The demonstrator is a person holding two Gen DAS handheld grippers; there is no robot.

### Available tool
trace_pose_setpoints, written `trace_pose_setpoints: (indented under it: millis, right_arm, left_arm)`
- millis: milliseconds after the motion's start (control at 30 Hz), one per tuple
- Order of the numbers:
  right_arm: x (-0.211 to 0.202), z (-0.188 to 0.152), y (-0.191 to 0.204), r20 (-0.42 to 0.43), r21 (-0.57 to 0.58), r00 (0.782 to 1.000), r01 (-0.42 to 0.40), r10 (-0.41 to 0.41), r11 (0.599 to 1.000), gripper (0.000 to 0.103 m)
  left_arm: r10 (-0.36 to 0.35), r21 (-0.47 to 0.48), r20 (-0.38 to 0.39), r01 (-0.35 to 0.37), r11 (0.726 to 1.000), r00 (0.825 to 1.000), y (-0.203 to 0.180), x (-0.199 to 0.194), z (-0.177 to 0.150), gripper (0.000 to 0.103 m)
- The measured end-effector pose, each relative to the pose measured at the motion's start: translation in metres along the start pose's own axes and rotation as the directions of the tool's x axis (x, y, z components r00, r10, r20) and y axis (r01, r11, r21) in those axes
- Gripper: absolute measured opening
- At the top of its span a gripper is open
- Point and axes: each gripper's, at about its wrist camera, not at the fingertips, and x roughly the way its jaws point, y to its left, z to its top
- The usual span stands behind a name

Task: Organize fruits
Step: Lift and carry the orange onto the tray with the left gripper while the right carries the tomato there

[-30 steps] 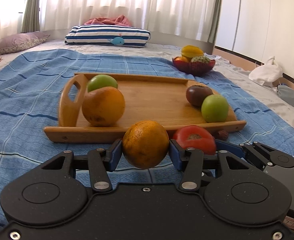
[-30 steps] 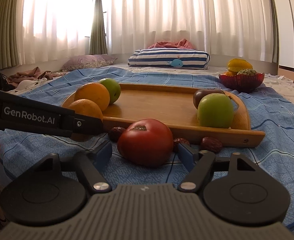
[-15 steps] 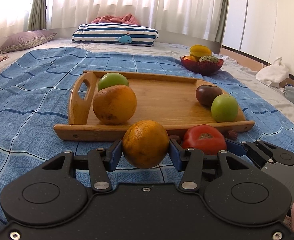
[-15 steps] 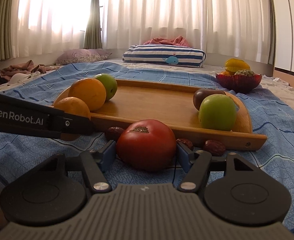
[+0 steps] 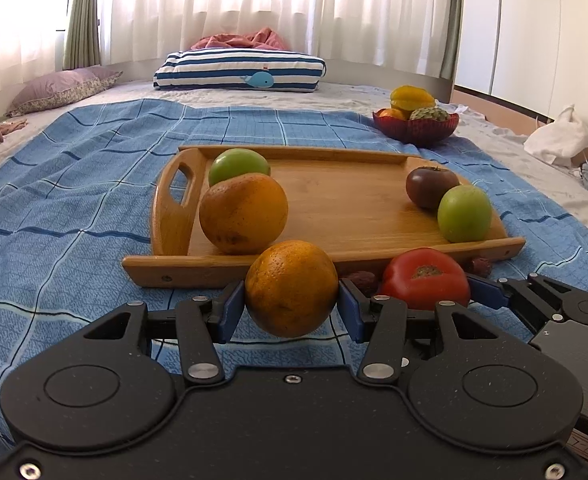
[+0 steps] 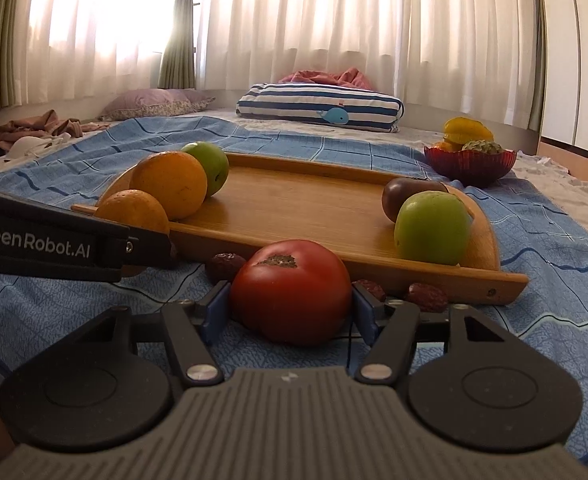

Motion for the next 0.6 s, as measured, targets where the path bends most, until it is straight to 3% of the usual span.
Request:
trace_pose_setpoints:
  millis: [200,600]
  right_arm:
    - [-0.003,0.004,-0.01,-0.003,0.073,1.0,-0.027,0.027,0.997,0.065]
    - [-0.02,0.025,-0.023,0.063,0.105,0.998,-0.017,0.01,0.994,0.065]
  left_arm:
    - [0.014,0.017,0.026,-0.015,1.0,1.0,0.002,-0.004,0.006,0.048]
    - [0.024,0.019,0.057,-0.025,1.0,0.998,0.008,-0.005,0.026,0.048]
